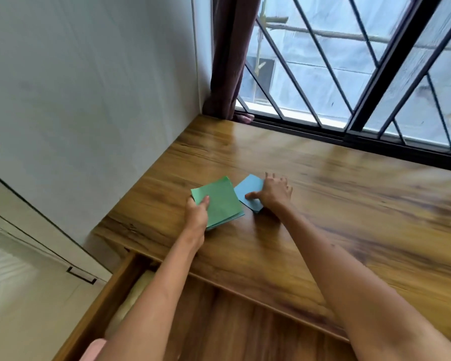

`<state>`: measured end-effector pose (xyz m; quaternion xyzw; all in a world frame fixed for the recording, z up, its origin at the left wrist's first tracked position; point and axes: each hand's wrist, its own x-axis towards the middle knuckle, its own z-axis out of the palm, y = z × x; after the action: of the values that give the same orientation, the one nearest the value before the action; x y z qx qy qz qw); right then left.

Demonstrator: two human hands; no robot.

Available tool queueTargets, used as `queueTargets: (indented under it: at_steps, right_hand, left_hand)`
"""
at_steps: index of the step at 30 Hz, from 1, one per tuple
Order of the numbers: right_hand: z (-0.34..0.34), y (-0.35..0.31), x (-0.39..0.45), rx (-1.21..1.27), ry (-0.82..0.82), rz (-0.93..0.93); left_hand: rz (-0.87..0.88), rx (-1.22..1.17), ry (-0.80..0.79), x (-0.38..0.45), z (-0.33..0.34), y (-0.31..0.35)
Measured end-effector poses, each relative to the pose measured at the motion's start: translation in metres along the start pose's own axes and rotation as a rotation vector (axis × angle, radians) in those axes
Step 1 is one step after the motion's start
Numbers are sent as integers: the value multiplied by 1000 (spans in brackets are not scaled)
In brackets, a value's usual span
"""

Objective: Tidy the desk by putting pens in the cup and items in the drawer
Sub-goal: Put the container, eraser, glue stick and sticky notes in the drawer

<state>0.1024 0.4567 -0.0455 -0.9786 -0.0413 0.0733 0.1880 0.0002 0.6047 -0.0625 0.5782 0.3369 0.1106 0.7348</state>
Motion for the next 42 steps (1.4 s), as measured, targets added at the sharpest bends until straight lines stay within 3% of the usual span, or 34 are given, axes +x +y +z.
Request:
queueTargets:
  at_steps: [6,10,14,17,19,23,31,33,38,42]
  right_hand:
    - [-6,-10,8,69,-124,269]
    - [-3,-3,5,285,-39,363]
    - [-14,3,-6,963,105,382]
    - [-20,-10,-30,1366,11,314]
    - [-13,-19,-45,1262,-14,258]
    - [0,-24,-70,977,102,152]
    - [17,-40,-99,783,272,248]
    - [13,-40,-105,692,252,260]
    - [13,-43,-114,804,74,214]
    - [5,-38,-123,911,-49,44]
  left_hand:
    - [12,104,-18,7,-5,1]
    - [58,106,-37,3,-4,3]
    - [74,126,-31,-3,-2,5]
    - [84,117,-33,-8,5,6]
    - [84,99,-36,-14,12,7]
    - [78,27,-53,-27,21,11]
    - [113,-11,-99,-53,23,7]
    - [131,-3,-129,-59,20,6]
    - [220,-33,-145,-73,4,7]
    - [257,-38,-193,-76,-23,5]
